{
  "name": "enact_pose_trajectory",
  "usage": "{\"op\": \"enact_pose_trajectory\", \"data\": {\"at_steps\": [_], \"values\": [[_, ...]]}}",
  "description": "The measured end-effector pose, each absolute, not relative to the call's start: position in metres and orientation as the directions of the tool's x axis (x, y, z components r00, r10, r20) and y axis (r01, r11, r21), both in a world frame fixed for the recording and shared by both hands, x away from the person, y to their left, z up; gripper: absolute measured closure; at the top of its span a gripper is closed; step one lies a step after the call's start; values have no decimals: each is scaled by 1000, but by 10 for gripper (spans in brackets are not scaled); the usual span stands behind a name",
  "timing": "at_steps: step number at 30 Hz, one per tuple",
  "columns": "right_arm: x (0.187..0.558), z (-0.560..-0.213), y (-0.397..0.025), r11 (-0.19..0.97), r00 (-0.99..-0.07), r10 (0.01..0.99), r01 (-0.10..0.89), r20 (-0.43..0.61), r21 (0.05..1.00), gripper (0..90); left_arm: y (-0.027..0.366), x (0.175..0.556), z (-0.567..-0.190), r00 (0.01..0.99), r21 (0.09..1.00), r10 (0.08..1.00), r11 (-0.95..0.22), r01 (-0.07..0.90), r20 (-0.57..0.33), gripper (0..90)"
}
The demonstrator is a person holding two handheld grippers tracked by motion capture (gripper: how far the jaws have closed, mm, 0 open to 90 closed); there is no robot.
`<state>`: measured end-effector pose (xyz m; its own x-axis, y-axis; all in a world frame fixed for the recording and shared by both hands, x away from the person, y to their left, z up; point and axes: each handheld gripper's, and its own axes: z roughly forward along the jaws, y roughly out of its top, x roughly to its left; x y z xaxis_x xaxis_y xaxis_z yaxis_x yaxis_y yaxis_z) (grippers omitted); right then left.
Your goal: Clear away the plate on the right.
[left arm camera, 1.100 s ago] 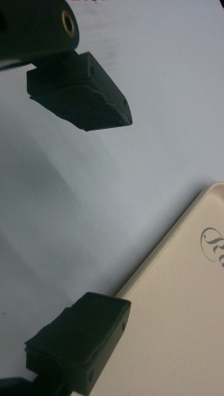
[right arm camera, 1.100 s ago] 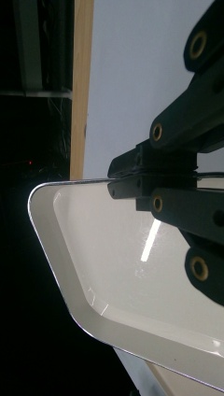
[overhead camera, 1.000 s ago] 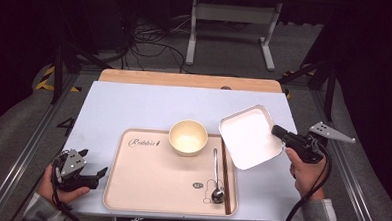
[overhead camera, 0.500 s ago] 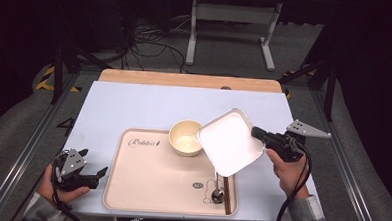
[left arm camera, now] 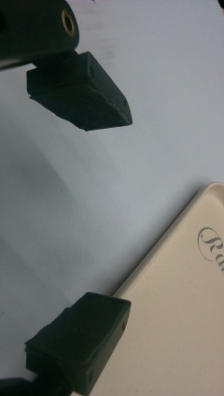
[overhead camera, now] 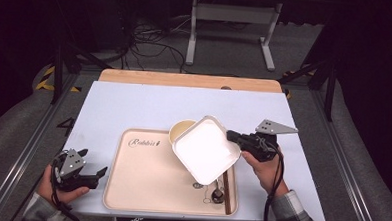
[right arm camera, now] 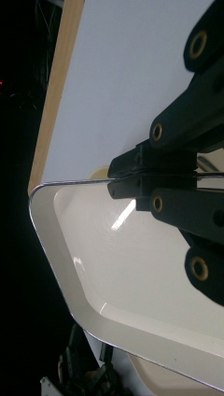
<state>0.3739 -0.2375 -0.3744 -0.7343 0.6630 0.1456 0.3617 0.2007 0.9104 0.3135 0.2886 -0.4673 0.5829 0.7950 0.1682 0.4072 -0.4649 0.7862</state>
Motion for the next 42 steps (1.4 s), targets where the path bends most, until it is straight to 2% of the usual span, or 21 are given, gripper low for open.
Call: {"op": "enact_pose_trajectory", "data": {"at_steps": [18, 32, 42], "values": [[379, -391, -180, 357, -822, 564, 323, 73, 876, 892, 290, 313, -468, 581, 784, 796, -465, 411, 168, 121], [375, -401, -158, 461, -867, 498, 277, 13, 843, 891, 290, 313, -468, 584, 782, 794, -467, 412, 167, 122], [374, -404, -152, 494, -889, 458, 262, 8, 829, 890, 289, 313, -468, 585, 778, 794, -470, 417, 166, 122]]}}
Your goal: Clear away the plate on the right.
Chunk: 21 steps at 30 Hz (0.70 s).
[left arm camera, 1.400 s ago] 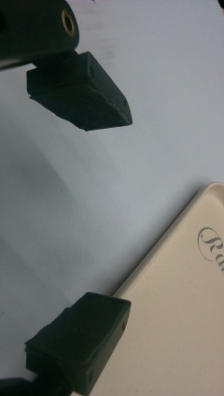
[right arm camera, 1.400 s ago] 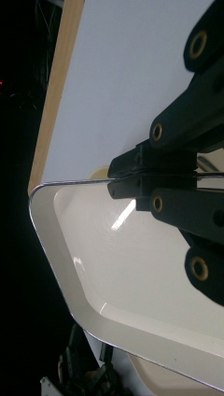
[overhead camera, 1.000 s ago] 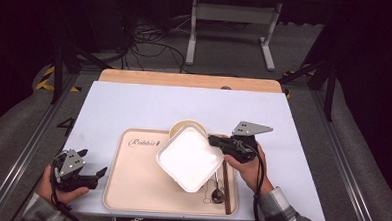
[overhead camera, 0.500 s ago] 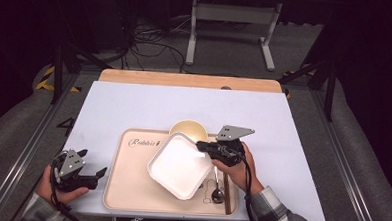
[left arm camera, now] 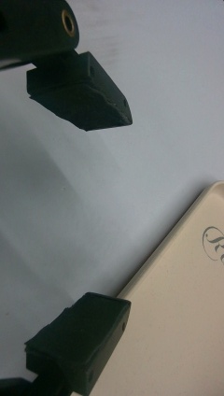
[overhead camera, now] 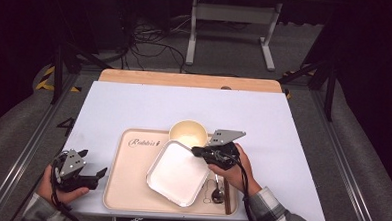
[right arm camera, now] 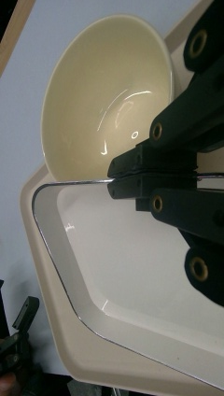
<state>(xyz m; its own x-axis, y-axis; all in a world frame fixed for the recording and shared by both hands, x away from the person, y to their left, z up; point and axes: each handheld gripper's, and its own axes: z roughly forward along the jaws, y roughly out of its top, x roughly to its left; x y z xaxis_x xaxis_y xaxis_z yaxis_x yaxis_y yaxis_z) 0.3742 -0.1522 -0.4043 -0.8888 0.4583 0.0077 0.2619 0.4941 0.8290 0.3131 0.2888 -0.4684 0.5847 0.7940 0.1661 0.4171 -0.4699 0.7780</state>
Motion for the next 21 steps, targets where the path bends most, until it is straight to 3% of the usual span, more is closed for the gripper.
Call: {"op": "enact_pose_trajectory", "data": {"at_steps": [21], "values": [[372, -410, -131, 541, -914, 405, 228, -13, 810, 888, 289, 314, -469, 591, 774, 789, -476, 418, 166, 122]]}}
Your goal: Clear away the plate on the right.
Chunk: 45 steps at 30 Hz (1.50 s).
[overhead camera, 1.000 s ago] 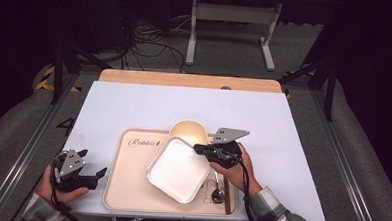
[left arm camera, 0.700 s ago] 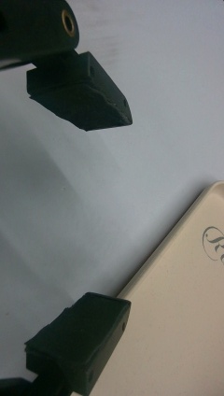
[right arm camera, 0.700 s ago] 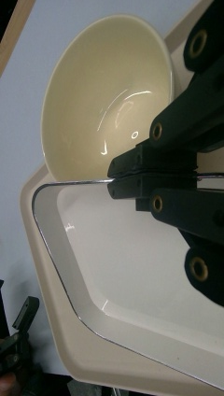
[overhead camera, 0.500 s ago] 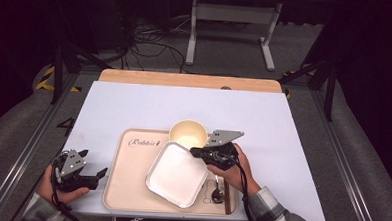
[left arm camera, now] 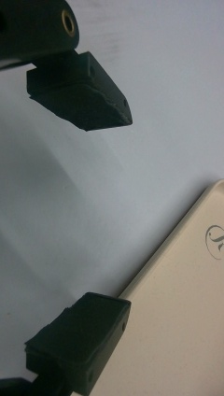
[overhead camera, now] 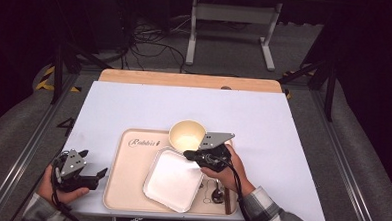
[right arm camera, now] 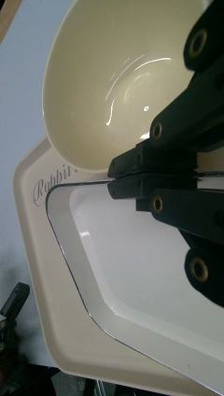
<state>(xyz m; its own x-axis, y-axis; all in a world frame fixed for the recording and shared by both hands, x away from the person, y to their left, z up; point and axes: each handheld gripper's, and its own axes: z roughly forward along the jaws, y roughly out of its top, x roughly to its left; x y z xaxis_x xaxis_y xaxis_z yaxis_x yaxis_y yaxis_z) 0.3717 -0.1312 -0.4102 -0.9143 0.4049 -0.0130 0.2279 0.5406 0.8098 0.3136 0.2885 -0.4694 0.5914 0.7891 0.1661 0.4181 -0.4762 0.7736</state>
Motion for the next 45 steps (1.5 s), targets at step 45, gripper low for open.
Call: {"op": "enact_pose_trajectory", "data": {"at_steps": [45], "values": [[308, -438, -120, 696, -976, 212, 193, 58, 692, 900, 286, 313, -468, 594, 775, 787, -479, 414, 169, 122]]}}
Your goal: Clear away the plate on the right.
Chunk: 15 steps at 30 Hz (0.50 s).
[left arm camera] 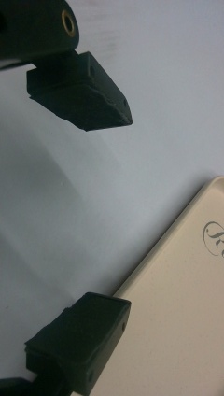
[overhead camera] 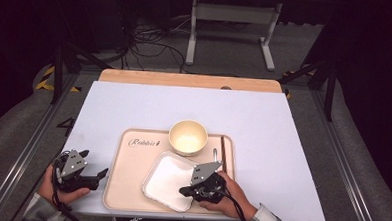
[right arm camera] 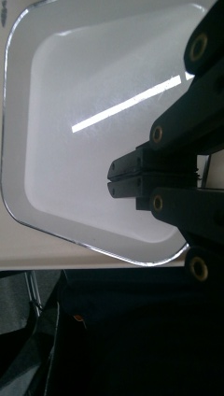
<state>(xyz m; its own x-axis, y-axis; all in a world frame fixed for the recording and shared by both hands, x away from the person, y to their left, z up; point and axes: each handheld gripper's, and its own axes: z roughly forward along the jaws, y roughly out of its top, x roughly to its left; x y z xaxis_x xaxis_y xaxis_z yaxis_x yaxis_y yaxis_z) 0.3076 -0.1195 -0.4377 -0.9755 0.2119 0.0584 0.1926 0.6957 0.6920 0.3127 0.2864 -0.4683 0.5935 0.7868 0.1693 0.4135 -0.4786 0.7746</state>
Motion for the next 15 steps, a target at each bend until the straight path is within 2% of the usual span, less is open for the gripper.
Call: {"op": "enact_pose_trajectory", "data": {"at_steps": [15], "values": [[293, -445, -123, 745, -982, 177, 177, 66, 643, 900, 286, 313, -468, 594, 773, 786, -480, 414, 171, 122]]}}
